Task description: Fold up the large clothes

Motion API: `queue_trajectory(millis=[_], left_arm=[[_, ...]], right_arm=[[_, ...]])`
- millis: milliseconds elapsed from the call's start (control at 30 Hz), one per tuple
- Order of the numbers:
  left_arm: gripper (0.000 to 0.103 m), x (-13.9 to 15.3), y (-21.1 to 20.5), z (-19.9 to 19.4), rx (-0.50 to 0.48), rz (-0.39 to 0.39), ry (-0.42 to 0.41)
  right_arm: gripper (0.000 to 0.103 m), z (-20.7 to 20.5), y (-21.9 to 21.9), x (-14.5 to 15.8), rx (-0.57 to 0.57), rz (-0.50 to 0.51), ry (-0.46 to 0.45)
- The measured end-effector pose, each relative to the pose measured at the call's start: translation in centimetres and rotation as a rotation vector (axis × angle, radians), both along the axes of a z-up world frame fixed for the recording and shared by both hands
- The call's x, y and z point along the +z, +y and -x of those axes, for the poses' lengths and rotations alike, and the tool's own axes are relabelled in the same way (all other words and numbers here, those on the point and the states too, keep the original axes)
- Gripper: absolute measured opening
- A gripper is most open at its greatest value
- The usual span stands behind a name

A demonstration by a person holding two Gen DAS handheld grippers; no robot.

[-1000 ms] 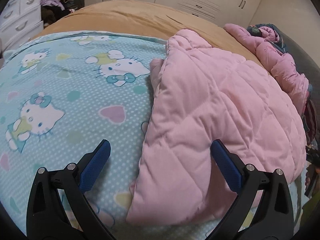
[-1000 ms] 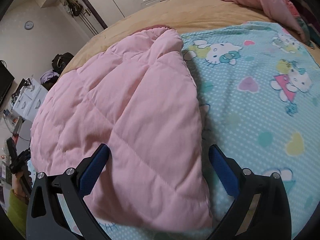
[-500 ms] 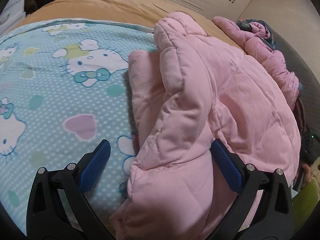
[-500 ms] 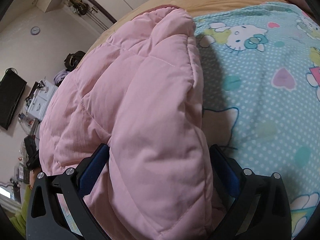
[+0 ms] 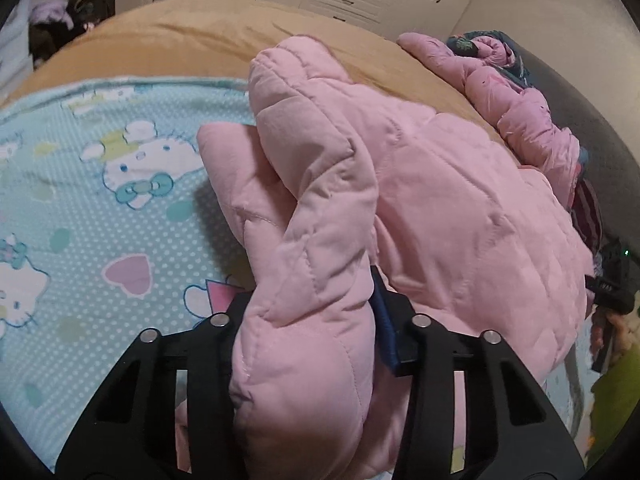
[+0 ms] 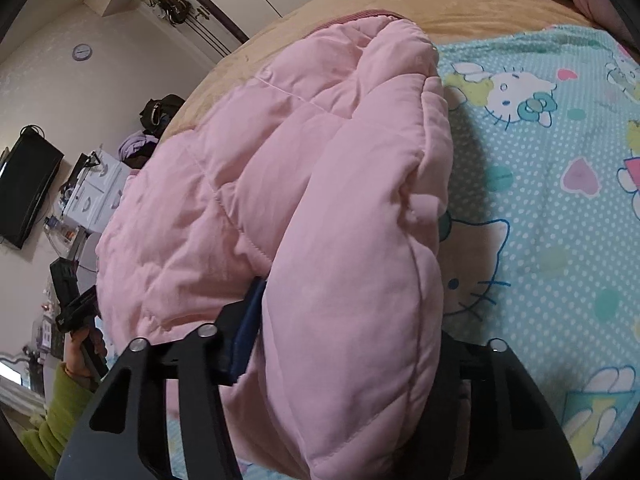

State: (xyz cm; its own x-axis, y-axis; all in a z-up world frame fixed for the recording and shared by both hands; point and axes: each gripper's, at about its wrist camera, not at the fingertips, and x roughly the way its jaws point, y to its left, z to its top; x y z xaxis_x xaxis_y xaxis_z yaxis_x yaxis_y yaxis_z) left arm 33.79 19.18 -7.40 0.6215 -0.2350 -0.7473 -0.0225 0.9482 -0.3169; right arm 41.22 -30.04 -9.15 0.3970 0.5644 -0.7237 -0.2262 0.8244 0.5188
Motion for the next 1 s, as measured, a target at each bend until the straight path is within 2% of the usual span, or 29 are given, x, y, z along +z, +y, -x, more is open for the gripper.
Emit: queue_trajectory(millis=[233,500,767,867,1000], left_arm=[[0.035,2.4,-0.6,2.9,-0.013,-0.005,-0.017],[0.035,2.6,-0.7,7.2,-0.015,-0.001,-0.001],[0.035,2.3,-0.7,11.6,-0.007,0.012,0.01],[0.035,2.1,-0.6,12.7,-0.008,0.017,0.012],[0.035,1.8,-0.6,13.3,0.001,0.003,0.018]], right_arm=[[0.046,2.9,-0.3,2.9,0.029,-0.009,-0.009],[0.046,7.5,-0.7,4.6,0.076,0.013,-0.01],[0.045,9.9,-0.8,4.2,0.092,0.033,0.008],[0.045,10.4,-0.5,3.3,0.094,0.082,0.017],[0.048,10.5,-1.0,1.9,0.059,0.066,0.048]])
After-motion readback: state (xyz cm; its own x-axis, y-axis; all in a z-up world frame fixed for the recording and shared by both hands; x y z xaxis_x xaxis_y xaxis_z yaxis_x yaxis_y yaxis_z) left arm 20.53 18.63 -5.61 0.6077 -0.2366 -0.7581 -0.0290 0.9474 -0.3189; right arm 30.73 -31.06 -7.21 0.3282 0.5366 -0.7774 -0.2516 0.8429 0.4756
